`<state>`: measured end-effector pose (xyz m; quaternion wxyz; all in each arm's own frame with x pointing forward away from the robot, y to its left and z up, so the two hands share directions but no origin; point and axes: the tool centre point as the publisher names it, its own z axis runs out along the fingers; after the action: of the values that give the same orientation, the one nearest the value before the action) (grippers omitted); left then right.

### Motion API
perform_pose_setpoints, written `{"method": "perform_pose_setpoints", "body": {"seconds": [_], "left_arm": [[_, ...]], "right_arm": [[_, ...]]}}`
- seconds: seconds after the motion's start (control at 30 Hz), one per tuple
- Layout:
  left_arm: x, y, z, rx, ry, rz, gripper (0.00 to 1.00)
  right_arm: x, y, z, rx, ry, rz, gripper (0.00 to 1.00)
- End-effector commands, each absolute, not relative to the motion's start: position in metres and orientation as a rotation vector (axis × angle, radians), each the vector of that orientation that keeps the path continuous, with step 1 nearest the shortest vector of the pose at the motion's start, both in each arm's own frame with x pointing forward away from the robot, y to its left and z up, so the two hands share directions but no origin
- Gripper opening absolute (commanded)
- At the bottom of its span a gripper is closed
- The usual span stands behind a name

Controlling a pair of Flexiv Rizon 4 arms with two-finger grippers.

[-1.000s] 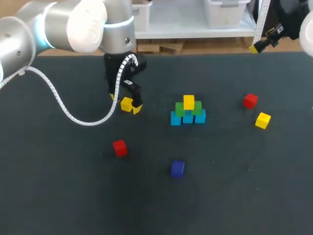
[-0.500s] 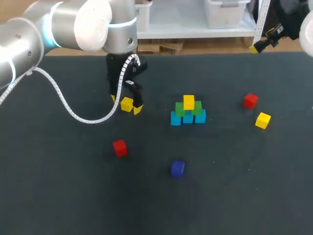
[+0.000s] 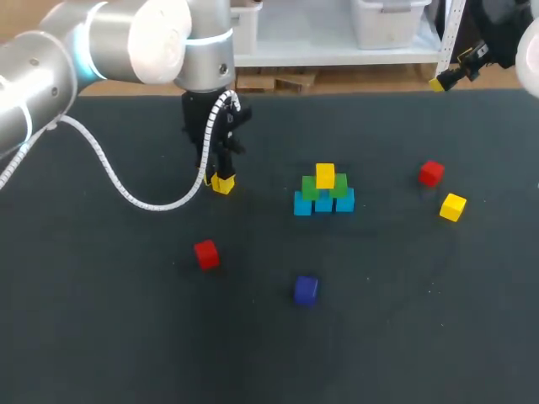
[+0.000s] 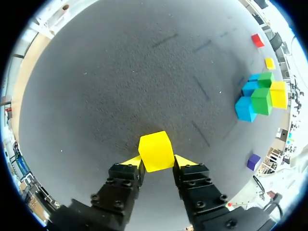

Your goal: Place the blue cubes, place green cubes on the blue cubes, place the yellow cubes on the green cubes, then place the red cubes on the yellow cubes, and place purple cube on the red cubes.

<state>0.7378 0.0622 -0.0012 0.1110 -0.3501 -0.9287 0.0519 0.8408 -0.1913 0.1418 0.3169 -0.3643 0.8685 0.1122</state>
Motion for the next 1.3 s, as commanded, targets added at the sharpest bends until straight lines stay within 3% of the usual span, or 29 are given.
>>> {"method": "perform_pose_setpoints", "body": {"seconds": [0.03, 0.73, 1.3], "left_arm": [[0.74, 0.063, -0.002, -1.037, -2.715, 0.143, 0.0], [0.731, -0.003, 0.061, -1.771, -2.138, -0.108, 0.0], [0.711, -0.051, 0.092, -2.004, -1.904, -0.271, 0.0]], "right_arm": [[0.839, -0.192, 0.142, -0.959, 2.285, 0.295, 1.0], [0.839, -0.192, 0.142, -0.959, 2.285, 0.295, 1.0], [0.839, -0.192, 0.142, -0.959, 2.285, 0.295, 1.0]]}}
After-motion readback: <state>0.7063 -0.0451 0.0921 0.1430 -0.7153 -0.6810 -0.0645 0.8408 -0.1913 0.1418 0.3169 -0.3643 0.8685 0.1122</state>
